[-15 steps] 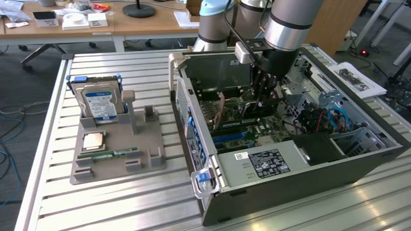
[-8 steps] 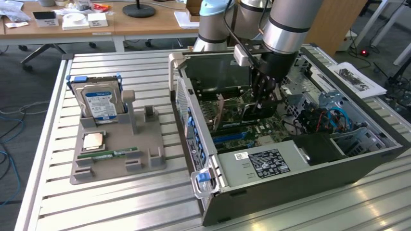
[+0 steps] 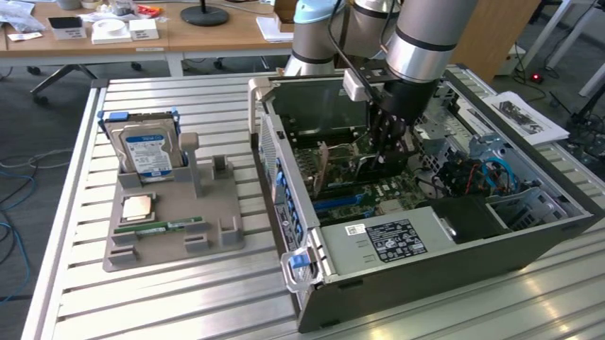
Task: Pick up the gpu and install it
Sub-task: 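Insert the gpu into the slot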
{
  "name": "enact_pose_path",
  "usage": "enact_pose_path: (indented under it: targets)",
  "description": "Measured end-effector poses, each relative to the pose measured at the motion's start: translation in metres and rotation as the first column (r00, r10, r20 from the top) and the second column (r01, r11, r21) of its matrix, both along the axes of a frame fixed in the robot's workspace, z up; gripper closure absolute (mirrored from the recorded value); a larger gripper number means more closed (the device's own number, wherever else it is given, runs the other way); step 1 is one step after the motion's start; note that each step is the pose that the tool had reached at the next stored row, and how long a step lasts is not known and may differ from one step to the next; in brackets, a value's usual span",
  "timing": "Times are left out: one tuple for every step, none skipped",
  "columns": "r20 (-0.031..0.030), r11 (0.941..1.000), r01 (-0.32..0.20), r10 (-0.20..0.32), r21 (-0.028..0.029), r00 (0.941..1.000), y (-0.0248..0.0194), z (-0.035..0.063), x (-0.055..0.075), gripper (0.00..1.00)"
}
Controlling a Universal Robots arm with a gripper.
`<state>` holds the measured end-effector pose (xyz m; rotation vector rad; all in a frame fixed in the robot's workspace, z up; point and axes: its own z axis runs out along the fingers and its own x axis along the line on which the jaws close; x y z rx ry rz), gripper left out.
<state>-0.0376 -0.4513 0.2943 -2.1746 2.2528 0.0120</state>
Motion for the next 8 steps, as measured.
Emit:
enact_pose_path:
  targets:
    - [0.0002,1.0000,0.000,0.000,-0.0001,1.0000,-0.0005,0.0000,-0.0012,0.73]
    - [0.0007,1.0000,0.000,0.000,-0.0002,1.0000,-0.0010,0.0000,-0.0026,0.73]
    - [0.0014,1.0000,0.000,0.000,-0.0001,1.0000,-0.0015,-0.0001,-0.0041,0.73]
    - [0.0020,1.0000,0.000,0.000,-0.0001,1.0000,-0.0020,-0.0001,-0.0056,0.73]
    - [0.0028,1.0000,0.000,0.000,-0.0001,1.0000,-0.0024,-0.0001,-0.0071,0.73]
    - [0.0034,1.0000,-0.001,0.001,-0.0001,1.0000,-0.0029,-0.0002,-0.0086,0.73]
    - [0.0039,1.0000,-0.001,0.001,0.0000,1.0000,-0.0034,-0.0004,-0.0098,0.73]
    - [0.0042,1.0000,-0.001,0.001,0.0000,1.0000,-0.0039,-0.0007,-0.0106,0.73]
